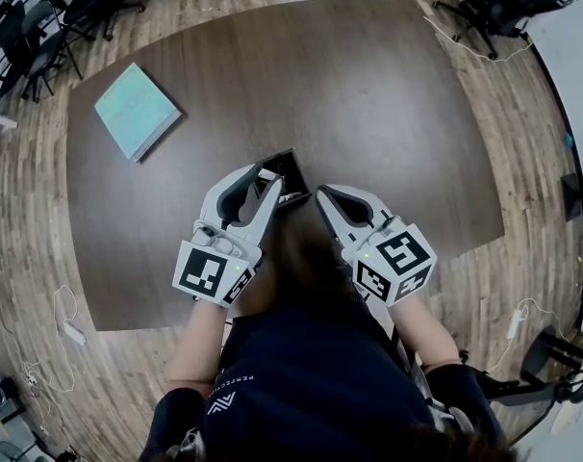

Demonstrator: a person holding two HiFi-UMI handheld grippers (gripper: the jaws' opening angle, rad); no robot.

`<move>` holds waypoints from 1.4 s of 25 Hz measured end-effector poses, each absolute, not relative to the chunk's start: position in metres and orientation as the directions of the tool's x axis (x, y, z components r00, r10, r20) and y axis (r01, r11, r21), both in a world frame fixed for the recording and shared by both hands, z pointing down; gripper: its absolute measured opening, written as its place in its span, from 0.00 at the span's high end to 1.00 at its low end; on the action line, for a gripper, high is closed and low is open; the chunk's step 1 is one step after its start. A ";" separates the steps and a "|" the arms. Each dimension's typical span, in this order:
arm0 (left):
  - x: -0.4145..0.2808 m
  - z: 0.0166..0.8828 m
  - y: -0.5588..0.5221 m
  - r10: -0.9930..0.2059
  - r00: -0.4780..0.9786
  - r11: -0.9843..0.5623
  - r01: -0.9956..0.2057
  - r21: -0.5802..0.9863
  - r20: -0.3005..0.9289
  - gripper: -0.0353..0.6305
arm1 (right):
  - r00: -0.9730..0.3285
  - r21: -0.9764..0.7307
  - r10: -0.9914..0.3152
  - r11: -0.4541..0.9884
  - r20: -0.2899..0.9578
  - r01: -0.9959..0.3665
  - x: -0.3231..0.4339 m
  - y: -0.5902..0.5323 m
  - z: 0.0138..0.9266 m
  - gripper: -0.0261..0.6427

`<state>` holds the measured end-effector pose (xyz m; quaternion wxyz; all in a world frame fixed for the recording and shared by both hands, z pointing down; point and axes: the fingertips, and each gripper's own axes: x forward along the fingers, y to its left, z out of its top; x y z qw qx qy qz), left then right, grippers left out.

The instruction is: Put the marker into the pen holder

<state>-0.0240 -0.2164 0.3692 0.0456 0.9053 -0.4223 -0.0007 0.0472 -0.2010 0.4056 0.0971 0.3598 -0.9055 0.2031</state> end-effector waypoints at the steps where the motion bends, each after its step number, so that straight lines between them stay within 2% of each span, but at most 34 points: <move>1: -0.025 0.368 -0.215 -0.766 0.642 -0.638 -0.765 0.085 0.036 0.77 | -0.722 -0.293 -0.613 0.660 0.322 -0.691 0.047 -0.200 0.405 0.98; 7: -0.041 0.364 -0.208 -0.801 0.599 -0.593 -0.798 0.105 0.030 0.78 | -0.719 -0.259 -0.613 0.673 0.327 -0.692 0.045 -0.201 0.398 0.98; 14: -0.066 0.376 -0.203 -0.859 0.502 -0.497 -0.865 0.071 0.105 0.78 | -0.724 -0.239 -0.600 0.690 0.339 -0.684 0.041 -0.202 0.399 0.98; 21: -0.083 0.384 -0.194 -0.883 0.447 -0.433 -0.894 0.120 0.142 0.82 | -0.730 -0.233 -0.589 0.700 0.348 -0.675 0.036 -0.200 0.401 0.98; 35: -0.086 0.393 -0.182 -0.887 0.421 -0.387 -0.902 0.190 0.191 0.83 | -0.734 -0.207 -0.585 0.716 0.344 -0.667 0.034 -0.201 0.397 0.98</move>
